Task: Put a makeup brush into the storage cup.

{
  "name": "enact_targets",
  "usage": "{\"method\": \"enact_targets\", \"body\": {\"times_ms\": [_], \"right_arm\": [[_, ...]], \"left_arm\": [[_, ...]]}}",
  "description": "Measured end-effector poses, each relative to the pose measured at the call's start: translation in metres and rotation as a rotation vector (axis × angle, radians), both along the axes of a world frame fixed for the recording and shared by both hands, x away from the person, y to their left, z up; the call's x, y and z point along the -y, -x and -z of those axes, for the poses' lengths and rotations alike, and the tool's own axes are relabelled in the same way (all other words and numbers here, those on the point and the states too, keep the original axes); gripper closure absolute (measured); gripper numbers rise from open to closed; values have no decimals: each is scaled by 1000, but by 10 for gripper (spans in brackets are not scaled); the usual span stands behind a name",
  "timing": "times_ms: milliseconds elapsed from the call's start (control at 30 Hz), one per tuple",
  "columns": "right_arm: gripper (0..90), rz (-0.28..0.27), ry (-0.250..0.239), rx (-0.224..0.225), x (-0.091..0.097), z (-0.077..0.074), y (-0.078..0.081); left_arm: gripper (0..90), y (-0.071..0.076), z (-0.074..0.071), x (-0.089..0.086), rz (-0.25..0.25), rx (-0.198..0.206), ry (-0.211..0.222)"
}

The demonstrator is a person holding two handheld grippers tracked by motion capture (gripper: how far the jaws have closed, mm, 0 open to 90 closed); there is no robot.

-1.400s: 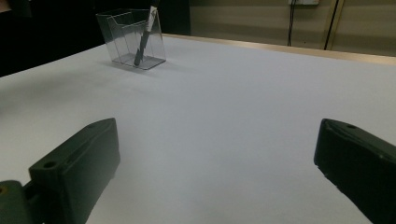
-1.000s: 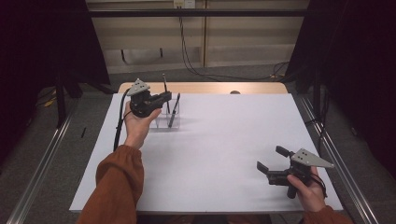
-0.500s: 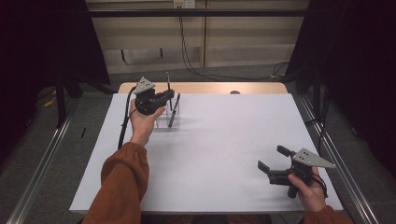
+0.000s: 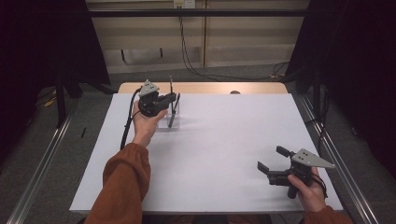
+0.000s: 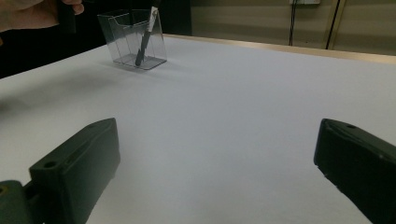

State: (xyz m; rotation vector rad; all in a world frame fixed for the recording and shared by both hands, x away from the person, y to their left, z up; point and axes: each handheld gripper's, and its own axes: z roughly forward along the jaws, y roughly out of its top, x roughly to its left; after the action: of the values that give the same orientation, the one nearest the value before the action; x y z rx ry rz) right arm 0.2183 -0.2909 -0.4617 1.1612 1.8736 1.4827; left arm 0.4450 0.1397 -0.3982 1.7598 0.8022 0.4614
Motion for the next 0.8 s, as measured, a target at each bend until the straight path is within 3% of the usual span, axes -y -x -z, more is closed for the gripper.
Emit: {"method": "enact_targets", "body": {"times_ms": [533, 800], "right_arm": [[0, 2, -1, -2, 0, 0, 0], [0, 2, -3, -5, 0, 0, 0]], "left_arm": [[856, 1, 14, -1, -2, -25, -15], [855, -1, 20, 0, 3, -40, -44]]}}
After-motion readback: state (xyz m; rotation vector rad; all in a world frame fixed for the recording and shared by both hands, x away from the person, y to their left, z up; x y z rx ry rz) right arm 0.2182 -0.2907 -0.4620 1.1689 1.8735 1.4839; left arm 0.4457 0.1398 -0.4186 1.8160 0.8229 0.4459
